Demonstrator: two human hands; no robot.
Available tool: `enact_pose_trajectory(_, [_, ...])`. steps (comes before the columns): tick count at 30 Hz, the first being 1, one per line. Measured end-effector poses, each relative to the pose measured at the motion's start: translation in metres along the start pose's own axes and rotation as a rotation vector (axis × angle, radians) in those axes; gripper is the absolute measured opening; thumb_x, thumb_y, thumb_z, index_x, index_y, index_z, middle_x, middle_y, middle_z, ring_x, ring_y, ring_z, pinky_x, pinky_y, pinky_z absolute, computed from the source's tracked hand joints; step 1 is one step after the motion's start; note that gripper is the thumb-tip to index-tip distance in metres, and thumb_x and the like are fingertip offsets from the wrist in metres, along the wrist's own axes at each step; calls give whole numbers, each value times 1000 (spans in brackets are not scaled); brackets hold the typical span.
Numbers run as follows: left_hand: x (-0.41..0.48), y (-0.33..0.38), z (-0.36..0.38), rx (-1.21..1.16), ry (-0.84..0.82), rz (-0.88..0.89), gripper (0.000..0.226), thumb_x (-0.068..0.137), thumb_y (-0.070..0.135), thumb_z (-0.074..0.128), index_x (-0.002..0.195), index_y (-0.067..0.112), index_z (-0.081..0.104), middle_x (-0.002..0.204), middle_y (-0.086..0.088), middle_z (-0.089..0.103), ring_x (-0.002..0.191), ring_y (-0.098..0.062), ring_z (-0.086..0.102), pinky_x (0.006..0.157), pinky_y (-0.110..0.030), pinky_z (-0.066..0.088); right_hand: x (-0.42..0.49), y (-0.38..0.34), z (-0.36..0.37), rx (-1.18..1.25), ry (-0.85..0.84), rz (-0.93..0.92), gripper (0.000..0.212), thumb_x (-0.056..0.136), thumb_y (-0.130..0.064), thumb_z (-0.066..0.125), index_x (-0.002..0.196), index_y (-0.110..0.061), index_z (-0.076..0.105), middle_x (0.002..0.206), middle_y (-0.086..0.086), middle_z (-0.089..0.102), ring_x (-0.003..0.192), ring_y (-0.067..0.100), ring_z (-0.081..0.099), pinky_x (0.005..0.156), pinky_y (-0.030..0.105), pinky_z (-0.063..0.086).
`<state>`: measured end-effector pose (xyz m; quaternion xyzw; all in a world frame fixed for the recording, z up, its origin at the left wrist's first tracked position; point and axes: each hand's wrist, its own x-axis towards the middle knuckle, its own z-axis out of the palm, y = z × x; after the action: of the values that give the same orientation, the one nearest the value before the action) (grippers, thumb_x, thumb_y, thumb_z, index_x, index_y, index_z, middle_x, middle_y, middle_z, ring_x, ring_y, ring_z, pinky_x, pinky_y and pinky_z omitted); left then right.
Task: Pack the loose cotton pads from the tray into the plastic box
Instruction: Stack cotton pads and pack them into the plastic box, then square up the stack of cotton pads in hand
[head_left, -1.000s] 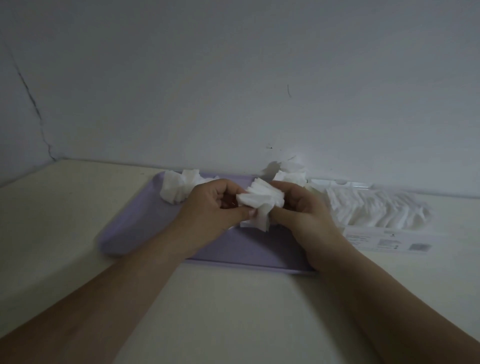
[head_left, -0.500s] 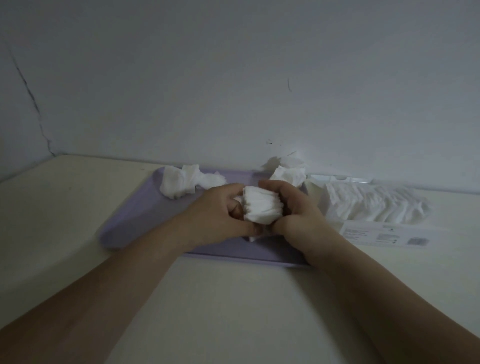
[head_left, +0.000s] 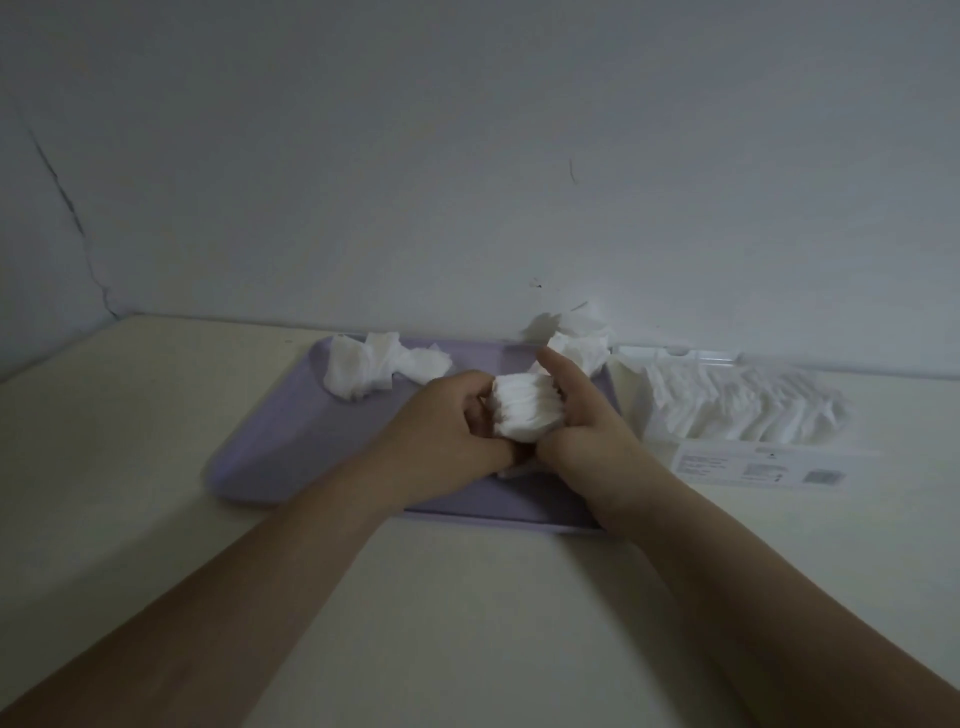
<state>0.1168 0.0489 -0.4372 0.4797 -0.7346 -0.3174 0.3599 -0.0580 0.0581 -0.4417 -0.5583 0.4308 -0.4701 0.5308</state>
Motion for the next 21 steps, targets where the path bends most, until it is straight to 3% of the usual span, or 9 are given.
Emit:
enact_pose_trajectory(1, [2, 3, 0, 27, 37, 37, 30, 62, 32, 86, 84, 22, 66, 72, -3, 61, 58, -3, 49, 57, -31, 42, -1, -4, -1, 12, 39, 0, 90, 75, 18, 52, 154, -22, 35, 126, -2, 54, 109, 23, 65, 79, 44, 64])
enact_pose_trajectory(3, [2, 7, -4, 52, 78, 78, 32, 59, 35, 83, 84, 22, 69, 79, -3, 58, 55, 1, 46, 54, -17, 37, -1, -9, 0, -12, 92, 3, 93, 59, 2, 58, 148, -21, 44, 126, 2, 59, 112, 22, 64, 87, 42, 61])
enact_pose_trajectory(4, [2, 11, -5, 24, 70, 72, 34, 59, 35, 83, 88, 23, 71, 83, -7, 61, 56, 1, 50, 55, -17, 39, -2, -13, -3, -9, 106, 12, 92, 54, -1, 57, 144, -21, 48, 124, 3, 61, 111, 22, 65, 85, 36, 60])
enact_pose_trajectory(6, [1, 14, -7, -69, 55, 20, 39, 62, 38, 85, 98, 29, 73, 85, -14, 70, 65, -10, 60, 61, -30, 47, -2, -22, -6, 41, 88, 23, 81, 53, -1, 55, 133, -12, 56, 115, 6, 67, 106, 24, 67, 77, 33, 56])
enact_pose_trajectory(9, [2, 24, -4, -214, 90, 1, 43, 63, 43, 82, 104, 33, 73, 90, -4, 77, 74, -17, 67, 71, -45, 58, -4, -38, -16, 110, 10, -13, 62, 58, 6, 56, 120, 4, 65, 108, 25, 73, 100, 39, 71, 79, 44, 59])
enact_pose_trajectory(12, [7, 43, 2, -302, 74, 11, 33, 75, 33, 81, 106, 24, 72, 88, 1, 77, 74, -15, 66, 64, -33, 57, -8, -54, -34, 86, -80, 1, 46, 72, 8, 63, 117, 6, 68, 114, 32, 71, 104, 41, 71, 86, 42, 59])
enact_pose_trajectory(15, [12, 61, 8, -383, 8, -63, 12, 90, 22, 75, 102, 21, 73, 71, -2, 68, 66, -17, 58, 48, -23, 39, -18, -67, -56, -39, -127, 7, 28, 89, -9, 66, 116, -2, 72, 115, 24, 73, 113, 36, 70, 101, 47, 53])
enact_pose_trajectory(18, [19, 79, 25, -474, -100, -122, 15, 97, 27, 69, 106, 16, 73, 79, -2, 67, 67, -17, 60, 46, -26, 32, -34, -77, -80, -87, 9, 41, 31, 92, -23, 70, 113, 0, 71, 111, 17, 76, 109, 32, 72, 96, 45, 54])
enact_pose_trajectory(21, [28, 92, 51, -429, -83, -137, 25, 101, 33, 62, 105, 11, 71, 82, 4, 69, 70, -17, 64, 49, -27, 35, -50, -88, -107, -128, 202, 68, 38, 85, -24, 76, 106, 7, 70, 91, 12, 74, 90, 29, 72, 80, 40, 57])
